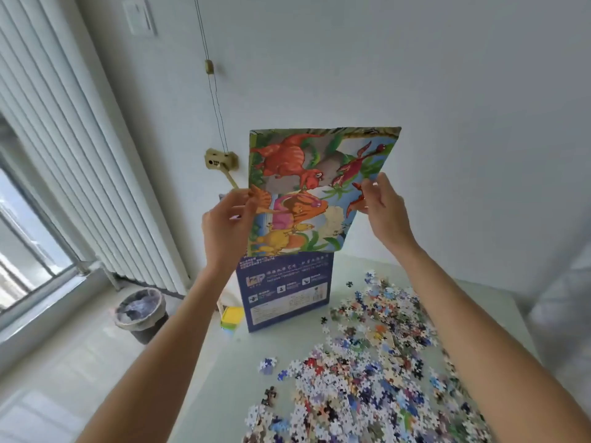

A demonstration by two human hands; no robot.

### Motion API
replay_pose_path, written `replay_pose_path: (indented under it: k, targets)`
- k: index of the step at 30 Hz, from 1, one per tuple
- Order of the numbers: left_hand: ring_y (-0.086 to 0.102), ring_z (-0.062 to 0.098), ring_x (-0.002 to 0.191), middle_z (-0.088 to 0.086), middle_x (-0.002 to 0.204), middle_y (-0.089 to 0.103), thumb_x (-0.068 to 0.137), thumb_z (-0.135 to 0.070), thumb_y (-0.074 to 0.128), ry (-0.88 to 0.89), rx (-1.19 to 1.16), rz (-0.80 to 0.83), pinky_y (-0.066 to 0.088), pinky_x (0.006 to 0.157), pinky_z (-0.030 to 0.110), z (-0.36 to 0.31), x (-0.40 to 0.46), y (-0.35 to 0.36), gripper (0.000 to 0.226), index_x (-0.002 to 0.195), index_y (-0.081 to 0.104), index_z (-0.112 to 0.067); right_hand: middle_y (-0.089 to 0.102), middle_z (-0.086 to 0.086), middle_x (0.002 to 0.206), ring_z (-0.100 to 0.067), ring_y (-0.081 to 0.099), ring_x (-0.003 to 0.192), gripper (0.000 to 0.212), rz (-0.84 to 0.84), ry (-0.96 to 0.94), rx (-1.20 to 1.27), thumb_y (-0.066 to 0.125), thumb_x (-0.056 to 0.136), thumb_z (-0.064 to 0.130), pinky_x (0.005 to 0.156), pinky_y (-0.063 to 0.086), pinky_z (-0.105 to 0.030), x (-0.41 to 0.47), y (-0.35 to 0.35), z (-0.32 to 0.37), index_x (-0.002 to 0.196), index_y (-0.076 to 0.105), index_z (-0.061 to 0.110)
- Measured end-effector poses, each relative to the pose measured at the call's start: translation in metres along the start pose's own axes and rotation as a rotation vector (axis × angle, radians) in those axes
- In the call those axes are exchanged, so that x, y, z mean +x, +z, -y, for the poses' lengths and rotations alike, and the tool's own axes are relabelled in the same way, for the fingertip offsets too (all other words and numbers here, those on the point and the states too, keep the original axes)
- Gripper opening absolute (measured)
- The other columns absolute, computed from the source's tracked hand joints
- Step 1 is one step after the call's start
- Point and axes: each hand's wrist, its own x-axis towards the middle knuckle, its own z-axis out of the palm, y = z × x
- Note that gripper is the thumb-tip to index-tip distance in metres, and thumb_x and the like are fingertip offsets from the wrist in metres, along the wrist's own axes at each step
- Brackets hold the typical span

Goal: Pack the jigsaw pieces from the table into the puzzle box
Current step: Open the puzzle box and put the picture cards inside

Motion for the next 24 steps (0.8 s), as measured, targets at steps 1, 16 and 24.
replay_pose_path:
  k: [1, 16, 24]
  targets:
    - [0.064, -0.003, 0.071, -0.006, 0.083, 0.068, 0.089, -0.018, 0.061, 0.02, -0.019, -0.022, 0.054, 0.065, 0.021, -0.002, 0.007, -0.001, 0.008, 0.093, 0.068, -0.016, 0.066, -0.001, 0.093, -0.013, 0.067, 0.081, 0.035, -0.015, -0.027, 0.022, 0.034, 0.099, 0.038, 0.073, 0.057, -0.04, 0.006, 0.001, 0.006, 0.107, 0.046, 0.006]
    - [0.068, 0.016, 0.083, -0.002, 0.09, 0.071, 0.092, -0.028, 0.056, -0.079, 0.097, 0.064, 0.055, 0.072, 0.034, 0.038, 0.047, 0.001, 0.016, 0.097, 0.067, -0.018, 0.064, -0.003, 0.089, -0.018, 0.067, 0.081, 0.034, -0.013, -0.013, 0.038, 0.041, 0.097, 0.036, 0.076, 0.056, -0.044, 0.062, 0.043, 0.003, 0.097, 0.05, 0.004]
    - [0.062, 0.007, 0.072, -0.006, 0.078, 0.07, 0.088, -0.032, 0.06, -0.041, 0.268, 0.018, 0.043, 0.062, 0.017, 0.038, 0.053, -0.005, 0.018, 0.094, 0.073, -0.02, 0.067, -0.012, 0.094, -0.025, 0.066, 0.08, 0.04, 0.015, 0.086, -0.105, 0.039, 0.096, 0.045, 0.07, 0.057, -0.046, 0.084, 0.061, -0.015, 0.093, 0.051, 0.007]
